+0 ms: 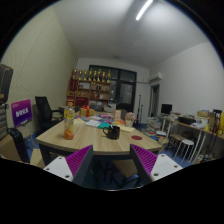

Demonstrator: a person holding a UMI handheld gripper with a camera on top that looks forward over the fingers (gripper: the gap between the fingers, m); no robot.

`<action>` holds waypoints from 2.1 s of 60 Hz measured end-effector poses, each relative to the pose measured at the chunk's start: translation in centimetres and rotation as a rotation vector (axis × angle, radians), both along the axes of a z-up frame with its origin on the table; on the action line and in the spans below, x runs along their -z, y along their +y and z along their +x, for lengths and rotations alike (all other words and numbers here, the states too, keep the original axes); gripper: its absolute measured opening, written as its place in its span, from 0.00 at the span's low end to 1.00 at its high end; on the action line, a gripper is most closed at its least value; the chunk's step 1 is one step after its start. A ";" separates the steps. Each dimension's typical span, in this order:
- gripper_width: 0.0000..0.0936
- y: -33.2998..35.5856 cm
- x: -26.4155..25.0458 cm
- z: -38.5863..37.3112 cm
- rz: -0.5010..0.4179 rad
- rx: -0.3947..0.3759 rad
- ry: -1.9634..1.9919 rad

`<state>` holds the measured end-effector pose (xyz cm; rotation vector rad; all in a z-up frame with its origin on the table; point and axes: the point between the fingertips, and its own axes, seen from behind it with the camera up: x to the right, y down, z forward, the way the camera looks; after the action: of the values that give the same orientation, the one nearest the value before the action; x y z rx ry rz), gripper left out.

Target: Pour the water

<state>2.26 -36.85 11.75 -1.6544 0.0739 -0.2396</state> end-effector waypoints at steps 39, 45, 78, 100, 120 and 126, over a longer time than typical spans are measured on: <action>0.88 22.1 2.4 -14.1 0.049 -0.288 0.088; 0.89 27.9 2.6 -18.7 0.056 -0.287 0.077; 0.50 38.6 3.4 -20.4 0.008 -0.182 0.006; 0.34 41.9 -2.1 -13.8 0.102 -0.212 0.830; 0.34 41.3 -3.4 -7.9 0.266 -0.194 1.909; 0.34 39.9 -4.3 -6.9 0.312 -0.216 2.044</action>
<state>-4.65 3.10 16.03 -0.9496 1.3373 1.5878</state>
